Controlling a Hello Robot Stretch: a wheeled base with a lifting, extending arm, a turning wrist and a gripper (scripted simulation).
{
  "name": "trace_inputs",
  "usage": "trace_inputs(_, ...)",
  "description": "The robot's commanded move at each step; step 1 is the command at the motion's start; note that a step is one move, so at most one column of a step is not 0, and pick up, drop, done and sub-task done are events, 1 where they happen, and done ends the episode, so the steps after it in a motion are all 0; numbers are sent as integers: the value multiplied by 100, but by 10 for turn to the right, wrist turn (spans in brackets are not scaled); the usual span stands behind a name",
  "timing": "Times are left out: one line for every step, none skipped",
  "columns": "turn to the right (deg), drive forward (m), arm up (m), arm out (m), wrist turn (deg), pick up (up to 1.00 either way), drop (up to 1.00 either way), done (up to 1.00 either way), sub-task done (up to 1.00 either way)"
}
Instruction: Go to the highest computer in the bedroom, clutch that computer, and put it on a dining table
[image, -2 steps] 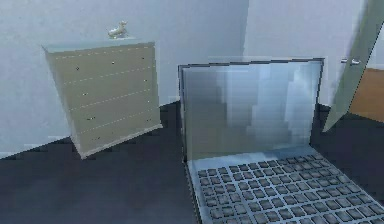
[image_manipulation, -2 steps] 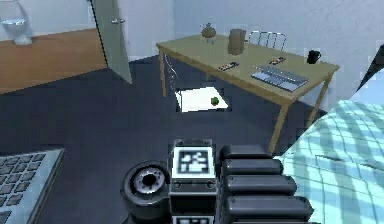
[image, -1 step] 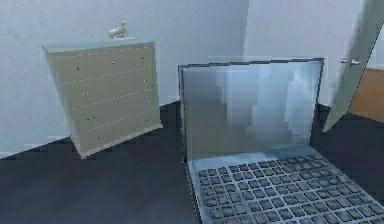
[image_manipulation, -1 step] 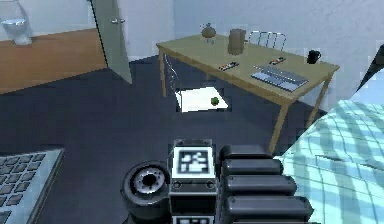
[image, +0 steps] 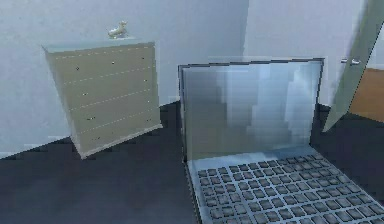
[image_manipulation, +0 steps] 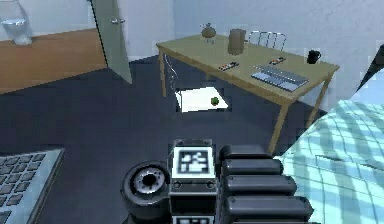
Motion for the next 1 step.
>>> trace_inputs(-150,0,0,0,0,0,0,0,0)
